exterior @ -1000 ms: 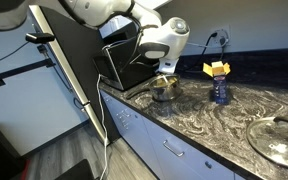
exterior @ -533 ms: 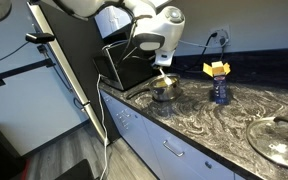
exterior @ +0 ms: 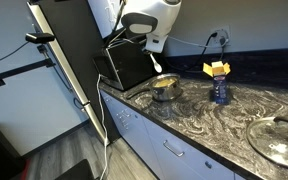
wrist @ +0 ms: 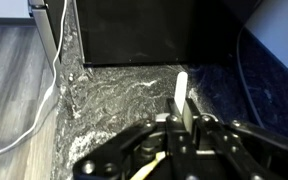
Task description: Pick up the spoon and stir the pot
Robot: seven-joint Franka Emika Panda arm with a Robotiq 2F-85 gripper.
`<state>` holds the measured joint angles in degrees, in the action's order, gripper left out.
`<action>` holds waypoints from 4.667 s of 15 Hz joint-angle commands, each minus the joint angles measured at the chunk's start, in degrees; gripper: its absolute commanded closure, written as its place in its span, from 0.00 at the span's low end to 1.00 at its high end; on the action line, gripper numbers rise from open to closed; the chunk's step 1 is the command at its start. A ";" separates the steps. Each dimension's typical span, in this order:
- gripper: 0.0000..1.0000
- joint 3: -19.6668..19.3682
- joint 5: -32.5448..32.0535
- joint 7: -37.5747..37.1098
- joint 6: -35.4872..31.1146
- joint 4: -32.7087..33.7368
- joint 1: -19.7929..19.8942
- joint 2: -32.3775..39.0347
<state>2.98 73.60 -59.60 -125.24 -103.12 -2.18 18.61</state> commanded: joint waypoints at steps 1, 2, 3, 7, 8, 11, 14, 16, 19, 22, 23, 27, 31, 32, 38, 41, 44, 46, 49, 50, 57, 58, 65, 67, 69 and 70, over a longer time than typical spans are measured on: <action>0.97 -0.42 5.07 2.35 3.53 -3.27 1.33 -2.88; 0.97 -0.91 4.57 2.98 2.21 -3.97 1.06 -3.69; 0.97 -1.46 3.44 3.22 0.70 -4.81 0.84 -4.70; 0.97 -3.72 -4.18 0.71 -9.99 -8.62 -0.69 -8.91; 0.97 -3.95 -6.67 -0.65 -13.10 -9.76 -0.91 -9.92; 0.97 -4.28 -16.31 -7.85 -21.89 -12.97 -1.63 -11.63; 0.97 -5.03 -30.03 -20.55 -27.26 -15.55 -2.17 -11.30; 0.97 -6.12 -40.39 -30.27 -27.69 -16.37 -2.20 -9.83; 0.97 -10.66 -55.06 -44.45 -23.53 -15.92 -4.31 -8.01; 0.97 -10.28 -64.90 -55.14 -16.64 -13.65 -3.22 -6.31; 0.97 -9.89 -66.26 -57.03 -14.54 -13.02 -3.03 -5.81; 0.97 -8.14 -66.66 -59.45 -8.97 -10.40 -2.64 -3.17; 0.97 -7.63 -67.00 -60.81 -9.47 -8.06 -2.92 0.68; 0.97 -7.72 -67.26 -61.21 -10.25 -7.44 -3.08 1.83; 0.97 -9.58 -71.73 -63.21 -13.01 -3.23 -4.00 7.59; 0.97 -10.63 -74.32 -64.66 -12.35 -1.30 -4.50 9.66; 0.87 -11.18 -75.86 -65.51 -11.24 0.03 -4.96 10.94; 0.62 -11.27 -76.61 -65.65 -10.62 0.50 -5.18 11.38; 0.45 -11.20 -77.01 -65.22 -10.92 -0.05 -5.36 10.67; 0.39 -10.80 -76.54 -64.49 -11.20 -0.80 -5.14 9.67; 0.00 -9.31 -76.63 -57.29 -12.61 -8.38 -4.25 -1.87; 0.00 -9.46 -77.14 -56.67 -12.38 -9.63 -4.28 -3.99; 0.00 -8.22 -79.02 -54.40 -11.21 -14.94 -2.79 -14.22; 0.00 -7.70 -77.97 -53.77 -10.58 -15.76 -2.22 -15.68; 0.00 -7.34 -78.49 -54.61 -11.24 -13.74 -1.79 -13.44; 0.00 -7.20 -78.47 -54.45 -11.17 -14.06 -1.64 -13.86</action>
<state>-5.77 -4.75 -114.03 -136.55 -117.29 -5.37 4.75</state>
